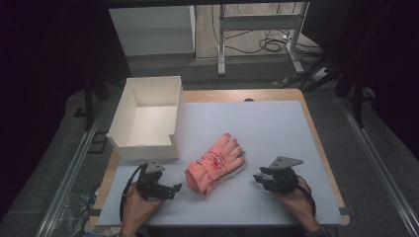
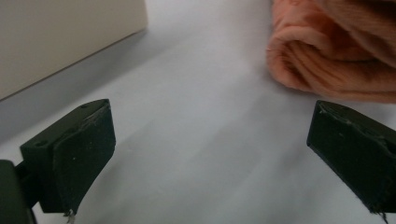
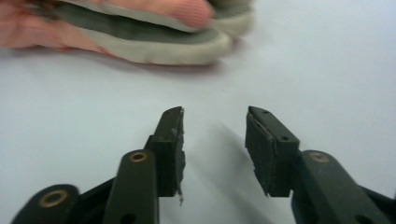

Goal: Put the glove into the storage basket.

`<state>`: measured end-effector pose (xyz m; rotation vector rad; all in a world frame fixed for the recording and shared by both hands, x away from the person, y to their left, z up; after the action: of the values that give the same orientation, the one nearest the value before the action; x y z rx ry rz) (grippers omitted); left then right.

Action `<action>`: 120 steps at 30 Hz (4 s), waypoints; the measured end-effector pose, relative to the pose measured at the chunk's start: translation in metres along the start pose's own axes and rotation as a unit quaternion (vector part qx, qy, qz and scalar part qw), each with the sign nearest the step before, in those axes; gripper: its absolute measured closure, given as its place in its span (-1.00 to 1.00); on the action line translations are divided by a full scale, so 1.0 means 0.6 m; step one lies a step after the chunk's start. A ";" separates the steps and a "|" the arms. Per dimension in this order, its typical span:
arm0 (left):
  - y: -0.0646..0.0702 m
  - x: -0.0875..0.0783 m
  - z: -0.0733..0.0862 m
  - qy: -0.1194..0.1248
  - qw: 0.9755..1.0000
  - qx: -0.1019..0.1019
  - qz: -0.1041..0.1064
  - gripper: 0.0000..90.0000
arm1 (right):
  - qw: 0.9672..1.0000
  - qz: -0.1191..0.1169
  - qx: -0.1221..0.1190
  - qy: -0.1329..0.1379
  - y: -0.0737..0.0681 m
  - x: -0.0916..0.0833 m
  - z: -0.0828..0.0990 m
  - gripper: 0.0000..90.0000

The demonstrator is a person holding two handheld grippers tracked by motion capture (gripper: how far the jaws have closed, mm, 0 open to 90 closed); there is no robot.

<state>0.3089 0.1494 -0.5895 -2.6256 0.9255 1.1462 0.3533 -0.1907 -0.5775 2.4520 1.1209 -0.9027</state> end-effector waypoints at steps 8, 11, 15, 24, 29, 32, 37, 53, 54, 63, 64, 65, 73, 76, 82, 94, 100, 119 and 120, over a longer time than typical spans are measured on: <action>0.032 -0.038 -0.024 -0.003 0.999 0.018 0.030 -1.00 | 0.999 0.051 0.015 -0.011 0.044 -0.006 0.019 -0.20; 0.046 -0.048 -0.042 -0.004 0.999 0.035 0.032 -1.00 | 0.998 0.055 0.024 -0.014 0.050 -0.005 0.020 -0.29; 0.059 -0.051 -0.059 -0.006 0.998 0.050 0.036 -1.00 | 0.997 0.066 0.028 -0.018 0.052 -0.003 0.021 -0.47; 0.094 -0.034 -0.128 -0.013 0.995 0.087 0.050 -1.00 | 0.997 0.063 0.032 -0.017 0.053 -0.002 0.022 -0.48; 0.118 -0.002 -0.156 -0.021 0.993 0.102 0.056 -1.00 | 0.997 0.063 0.030 -0.017 0.054 -0.002 0.022 -0.48; 0.126 0.021 -0.165 -0.029 0.993 0.107 0.050 -1.00 | 0.997 0.063 0.032 -0.016 0.053 -0.002 0.022 -0.48; 0.132 0.062 -0.168 -0.052 0.992 0.112 0.033 -1.00 | 0.997 0.062 0.033 -0.015 0.053 -0.002 0.022 -0.48; 0.134 0.137 -0.116 -0.110 0.987 0.114 0.009 -1.00 | 0.997 0.063 0.032 -0.015 0.053 -0.002 0.022 -0.48; 0.134 0.138 -0.116 -0.110 0.987 0.114 0.008 -1.00 | 0.997 0.063 0.032 -0.015 0.053 -0.002 0.022 -0.48; 0.140 0.141 -0.108 -0.133 0.986 0.099 0.026 -0.72 | 0.997 0.063 0.032 -0.015 0.053 -0.002 0.022 -0.48; 0.141 0.139 -0.109 -0.135 0.986 0.099 0.025 -0.65 | 0.997 0.063 0.031 -0.015 0.053 -0.002 0.022 -0.48; 0.143 0.138 -0.110 -0.138 0.985 0.100 0.022 -0.59 | 0.997 0.063 0.031 -0.015 0.053 -0.002 0.022 -0.48; 0.144 0.123 -0.117 -0.116 0.989 0.089 0.029 -0.08 | 0.997 0.063 0.032 -0.015 0.053 -0.002 0.022 -0.48; 0.140 0.120 -0.117 -0.105 0.990 0.080 0.044 -0.03 | 0.997 0.063 0.031 -0.014 0.053 -0.002 0.022 -0.48; 0.131 0.113 -0.128 -0.098 0.991 0.066 0.067 0.07 | 0.997 0.063 0.031 -0.014 0.053 -0.002 0.022 -0.48; 0.116 0.101 -0.182 -0.091 0.993 0.063 0.050 0.07 | 0.997 0.063 0.032 -0.014 0.053 -0.002 0.022 -0.48; 0.102 0.100 -0.217 -0.084 0.994 0.052 0.048 0.07 | 0.997 0.063 0.031 -0.014 0.053 -0.002 0.022 -0.48; 0.069 0.065 -0.312 -0.070 0.997 0.033 0.024 0.05 | 0.997 0.062 0.031 -0.014 0.052 -0.002 0.022 -0.48; 0.064 0.058 -0.323 -0.066 0.997 0.032 0.021 0.05 | 0.997 0.063 0.032 -0.014 0.052 -0.001 0.022 -0.48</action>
<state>0.4252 0.0346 -0.4730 -2.4587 0.9788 1.2601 0.3711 -0.2183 -0.5869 2.5209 0.9316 -0.9440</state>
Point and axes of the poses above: each handheld gripper's, and its own axes: x roughly forward along the jaws, z roughly out of its underside, y roughly to its right, the point moved 8 cm from there along x, roughly forward along the jaws, and after that the axes turned 1 degree about y, right-handed, at the moved point
